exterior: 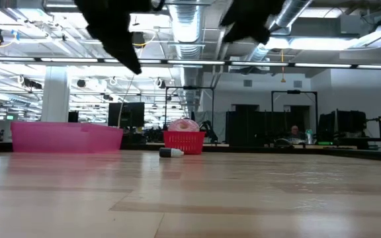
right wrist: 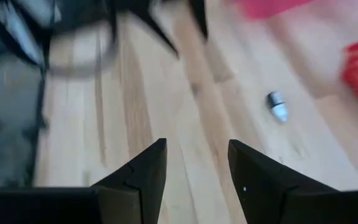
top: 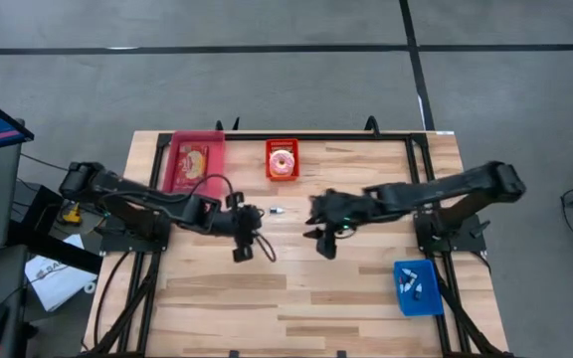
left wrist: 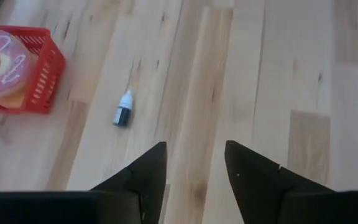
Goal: Pick & Place Food Item
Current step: Put the red food coloring into the blue bin
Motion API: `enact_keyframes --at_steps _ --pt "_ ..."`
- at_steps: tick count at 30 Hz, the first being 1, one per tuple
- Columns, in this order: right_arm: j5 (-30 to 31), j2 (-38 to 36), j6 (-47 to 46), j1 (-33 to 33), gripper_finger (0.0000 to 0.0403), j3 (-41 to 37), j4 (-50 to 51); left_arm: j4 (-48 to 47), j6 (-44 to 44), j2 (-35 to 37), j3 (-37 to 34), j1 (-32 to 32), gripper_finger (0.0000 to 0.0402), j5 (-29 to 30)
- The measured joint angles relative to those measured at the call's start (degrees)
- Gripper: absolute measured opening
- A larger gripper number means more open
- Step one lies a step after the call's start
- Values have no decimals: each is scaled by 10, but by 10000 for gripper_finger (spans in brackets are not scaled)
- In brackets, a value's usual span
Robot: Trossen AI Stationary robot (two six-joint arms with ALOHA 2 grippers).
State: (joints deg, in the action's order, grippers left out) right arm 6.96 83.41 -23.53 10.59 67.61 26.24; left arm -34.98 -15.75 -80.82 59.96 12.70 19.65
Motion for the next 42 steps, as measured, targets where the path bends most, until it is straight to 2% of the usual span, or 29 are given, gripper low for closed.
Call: enact_keyframes --at_steps 3,6,10,16,23,36,42 --pt "-56 49 90 -33 164 0 -2 -45 -23 11 -5 21 164 18" --pt "-102 93 163 -65 164 -1 -24 -45 -65 39 -31 42 166 23" --pt "-139 142 189 -106 164 0 -87 -48 -136 90 -77 73 165 49" --pt "-142 200 224 -142 164 1 -160 -49 -203 159 -133 106 164 85" --pt "-143 268 251 -168 169 4 -202 -46 -203 200 -167 106 163 86" --pt "-133 317 256 -208 160 14 -257 -40 -190 233 -200 102 163 79" --pt "-146 331 255 -210 160 14 -262 -31 -188 231 -200 101 163 78"
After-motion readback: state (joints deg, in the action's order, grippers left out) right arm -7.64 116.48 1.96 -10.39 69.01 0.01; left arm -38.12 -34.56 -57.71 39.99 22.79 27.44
